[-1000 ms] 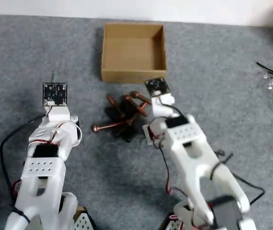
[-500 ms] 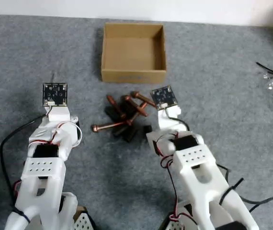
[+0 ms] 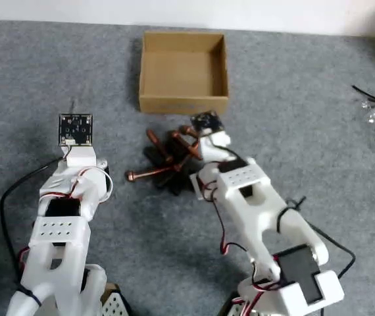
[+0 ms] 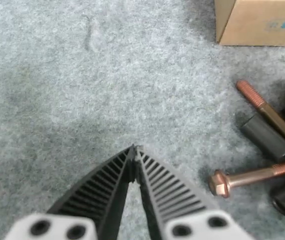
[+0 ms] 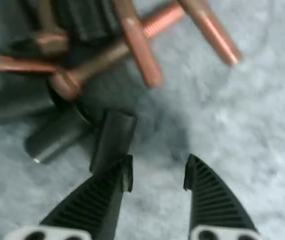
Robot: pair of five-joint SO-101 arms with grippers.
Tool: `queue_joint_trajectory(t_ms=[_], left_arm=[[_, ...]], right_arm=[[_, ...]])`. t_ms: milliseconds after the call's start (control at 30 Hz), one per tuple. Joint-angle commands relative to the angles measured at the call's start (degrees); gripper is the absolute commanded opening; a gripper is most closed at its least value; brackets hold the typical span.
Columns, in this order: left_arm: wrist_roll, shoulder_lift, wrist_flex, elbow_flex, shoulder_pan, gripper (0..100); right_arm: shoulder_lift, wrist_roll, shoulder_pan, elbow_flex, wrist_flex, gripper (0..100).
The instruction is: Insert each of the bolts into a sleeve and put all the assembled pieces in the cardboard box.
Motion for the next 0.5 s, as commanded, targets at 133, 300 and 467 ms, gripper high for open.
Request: queue_joint_trajectory(t_ms=[133,300,467], left_arm=[[0.26,0.13,-1.05,-0.40,-0.31,1],[0.26,0.13,-1.05,-0.40,-0.31,1],[0.26,0.13,-1.14,-0.40,-0.22,1]], right_arm=[[-4.53,0.62,-4.00,-3.12,2.42,16.0],[-14.37,-0.97,-3.91,-2.68,8.75,16.0],[-18.33,-4.57,-4.35,-2.77,9.89,15.9]])
